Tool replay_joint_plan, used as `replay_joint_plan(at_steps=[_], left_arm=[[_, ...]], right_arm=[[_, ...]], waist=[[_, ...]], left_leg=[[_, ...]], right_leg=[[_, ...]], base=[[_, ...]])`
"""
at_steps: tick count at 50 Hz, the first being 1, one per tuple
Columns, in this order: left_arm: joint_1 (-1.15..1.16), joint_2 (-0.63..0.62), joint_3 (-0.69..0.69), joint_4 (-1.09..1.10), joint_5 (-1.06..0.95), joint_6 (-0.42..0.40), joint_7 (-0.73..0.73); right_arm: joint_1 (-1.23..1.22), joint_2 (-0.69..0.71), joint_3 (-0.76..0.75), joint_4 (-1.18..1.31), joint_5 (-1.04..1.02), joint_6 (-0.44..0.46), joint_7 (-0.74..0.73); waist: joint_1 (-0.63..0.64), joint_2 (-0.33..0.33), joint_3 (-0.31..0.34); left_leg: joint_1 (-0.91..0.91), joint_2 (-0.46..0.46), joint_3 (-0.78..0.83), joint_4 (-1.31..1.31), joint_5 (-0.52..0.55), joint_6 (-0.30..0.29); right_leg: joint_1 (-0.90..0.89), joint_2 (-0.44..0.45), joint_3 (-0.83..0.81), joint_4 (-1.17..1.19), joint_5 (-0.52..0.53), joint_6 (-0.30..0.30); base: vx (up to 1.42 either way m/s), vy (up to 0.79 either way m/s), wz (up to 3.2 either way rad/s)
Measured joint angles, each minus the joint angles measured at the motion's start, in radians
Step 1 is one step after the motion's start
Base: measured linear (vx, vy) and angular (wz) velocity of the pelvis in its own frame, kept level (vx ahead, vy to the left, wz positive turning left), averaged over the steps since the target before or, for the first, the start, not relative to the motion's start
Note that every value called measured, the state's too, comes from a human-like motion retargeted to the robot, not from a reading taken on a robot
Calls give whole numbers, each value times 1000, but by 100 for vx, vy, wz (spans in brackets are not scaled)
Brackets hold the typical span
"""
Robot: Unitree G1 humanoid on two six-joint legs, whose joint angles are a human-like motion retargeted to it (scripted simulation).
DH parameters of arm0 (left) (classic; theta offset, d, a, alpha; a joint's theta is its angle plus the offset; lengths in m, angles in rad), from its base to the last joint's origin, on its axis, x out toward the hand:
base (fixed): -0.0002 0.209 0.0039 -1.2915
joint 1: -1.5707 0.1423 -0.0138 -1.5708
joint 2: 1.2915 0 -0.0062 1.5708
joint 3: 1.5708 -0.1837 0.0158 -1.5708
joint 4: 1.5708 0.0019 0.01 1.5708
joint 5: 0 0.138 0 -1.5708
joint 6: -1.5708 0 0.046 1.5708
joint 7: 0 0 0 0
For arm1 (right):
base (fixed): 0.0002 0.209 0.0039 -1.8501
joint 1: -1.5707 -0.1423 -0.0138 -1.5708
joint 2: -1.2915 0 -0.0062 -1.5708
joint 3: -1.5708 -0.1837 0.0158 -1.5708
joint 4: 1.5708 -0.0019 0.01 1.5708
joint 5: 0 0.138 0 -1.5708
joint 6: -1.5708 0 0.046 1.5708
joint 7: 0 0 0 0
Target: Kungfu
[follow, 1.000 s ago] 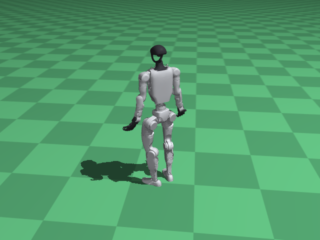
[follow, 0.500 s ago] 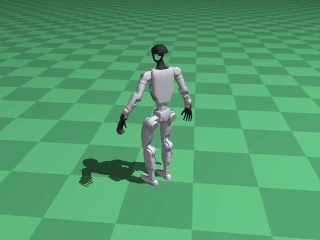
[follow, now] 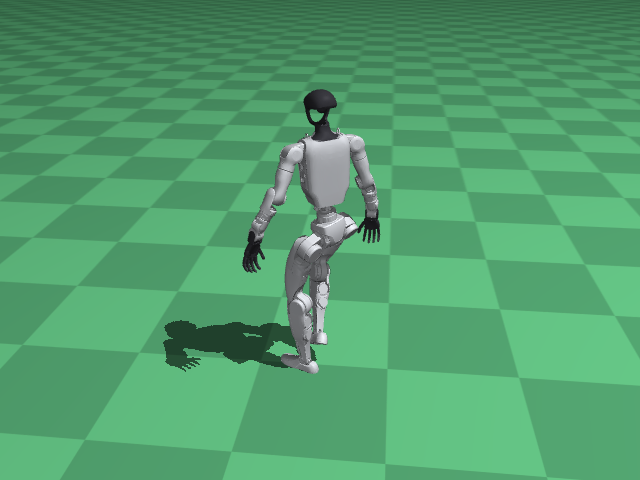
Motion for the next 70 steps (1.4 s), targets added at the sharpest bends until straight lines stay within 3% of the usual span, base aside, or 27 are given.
replay_joint_plan(at_steps=[5,8,10,14,23,25,28,31,33,35,36,37,38,39,40,42,43,44,45,47,50,52,57,58,60,65,70], left_arm=[[40,-51,40,19,37,22,-2],[64,-66,32,28,20,22,1],[75,-72,27,29,14,22,3],[91,-91,38,30,34,29,12],[101,-154,41,68,-39,56,43],[108,-174,44,74,-59,82,57],[131,-243,127,77,-98,119,84],[155,-311,286,55,-219,121,96],[174,-332,406,-6,-334,96,61],[181,-318,530,-125,-436,77,7],[162,-288,589,-204,-496,66,-19],[141,-246,644,-284,-573,57,-47],[120,-180,690,-367,-685,52,-81],[81,-97,739,-443,-825,71,-123],[35,-4,791,-515,-979,103,-170],[-128,184,887,-603,-1269,137,-253],[-243,271,865,-642,-1434,130,-265],[-377,337,799,-673,-1596,109,-241],[-521,393,710,-700,-1758,80,-200],[-766,401,541,-752,-2012,6,-118],[-1007,280,307,-909,-2364,-45,-183],[-1103,163,191,-988,-2520,-10,-323],[-1211,-102,-118,-1035,-2612,101,-551],[-1206,-140,-166,-1028,-2614,128,-572],[-1178,-200,-255,-1018,-2627,177,-608],[-1085,-201,-365,-1018,-2641,225,-597],[-1050,-80,-362,-1075,-2486,159,-599]], right_arm=[[33,29,-27,12,12,-9,-58],[56,37,-28,7,37,-32,-47],[63,37,-23,1,43,-38,-43],[63,34,-16,-6,41,-45,-44],[51,47,-25,-101,116,-74,-72],[68,59,-43,-167,125,-68,-83],[133,67,-61,-325,180,-117,-114],[200,46,-30,-482,365,-213,-179],[237,45,6,-583,550,-308,-170],[274,66,28,-691,770,-425,-83],[277,76,40,-742,889,-453,-27],[282,86,57,-794,1008,-463,27],[290,97,83,-848,1126,-437,79],[293,109,115,-907,1232,-400,141],[293,120,148,-969,1332,-358,207],[314,147,211,-1056,1476,-301,369],[317,164,211,-1086,1535,-246,444],[316,177,207,-1109,1569,-189,511],[313,188,203,-1127,1592,-131,573],[315,148,235,-1175,1611,-84,632],[338,64,255,-1240,1675,-84,639],[356,32,260,-1271,1721,-82,636],[337,22,214,-1336,1824,-48,640],[334,27,203,-1350,1833,-52,634],[322,29,176,-1378,1847,-62,620],[320,-1,119,-1469,1821,-123,577],[339,-57,46,-1588,1743,-296,422]], waist=[[-43,152,-8],[-63,192,-12],[-72,214,-14],[-72,241,-26],[-54,210,-40],[-46,196,-51],[-45,192,-58],[-60,175,-35],[-90,148,-12],[-140,93,18],[-160,50,39],[-174,13,60],[-177,-10,84],[-171,-12,99],[-161,-5,111],[-29,14,54],[74,6,46],[124,-1,31],[149,-7,11],[94,16,0],[-12,58,-13],[-109,85,-30],[-146,84,28],[-151,85,34],[-182,92,51],[-211,86,110],[-203,98,133]], left_leg=[[-4,29,-59,-42,-9,108],[-7,62,-52,-70,3,122],[-24,85,-52,-68,-1,121],[-68,123,-34,-36,-33,107],[-155,97,-30,138,-163,81],[-162,71,-19,161,-177,71],[-119,36,13,105,-113,51],[21,-21,72,-50,88,-4],[84,-43,113,-92,273,-84],[84,-84,103,-43,453,-204],[35,-179,102,26,505,-204],[-15,-244,120,104,538,-204],[-64,-248,180,197,532,-204],[-116,-209,193,273,493,-204],[-168,-149,182,342,437,-204],[-209,132,223,374,325,-186],[-226,255,236,387,314,-132],[-255,323,236,361,326,-38],[-291,364,230,316,349,76],[-321,389,249,196,376,210],[-318,358,277,9,367,264],[-364,328,243,-52,340,305],[-275,385,391,-20,317,318],[-243,391,444,-15,282,312],[-181,416,627,-73,332,310],[-140,393,554,-133,472,225],[-157,394,577,-87,473,165]], right_leg=[[-298,-127,-92,597,-244,0],[-435,-145,-137,804,-358,-49],[-508,-108,-136,851,-381,-23],[-592,-73,-160,884,-442,-38],[-609,-47,-143,791,-511,-71],[-590,-44,-118,742,-494,-77],[-499,-25,-53,601,-423,-51],[-270,26,77,310,-276,-15],[-64,25,177,16,-170,-42],[141,-46,250,-306,-13,-132],[197,-153,285,-398,97,-124],[250,-244,296,-474,141,-104],[297,-302,260,-516,54,-59],[321,-316,209,-520,-73,-92],[334,-308,150,-504,-221,-164],[306,-137,158,-484,-389,-363],[295,-87,190,-452,-412,-385],[266,-75,195,-401,-433,-388],[228,-82,187,-343,-453,-381],[215,-103,181,-304,-495,-383],[217,-131,156,-259,-545,-380],[214,-156,108,-251,-562,-379],[221,-172,103,-219,-589,-390],[219,-176,101,-216,-593,-388],[219,-189,82,-212,-596,-381],[239,-201,120,-214,-590,-350],[285,-212,93,-265,-558,-299]], base=[[13,55,28],[9,3,23],[3,-3,-1],[3,-4,-13],[3,-8,-39],[15,-10,-59],[22,-7,-41],[18,-2,9],[13,-12,94],[0,4,192],[-31,62,247],[-59,91,244],[-61,46,188],[-59,-9,131],[-23,-100,18],[16,-156,-137],[19,-107,-164],[13,-58,-93],[7,-15,16],[7,23,66],[33,31,107],[34,20,153],[6,14,13],[12,13,-10],[15,13,8],[27,21,-51],[28,29,40]])
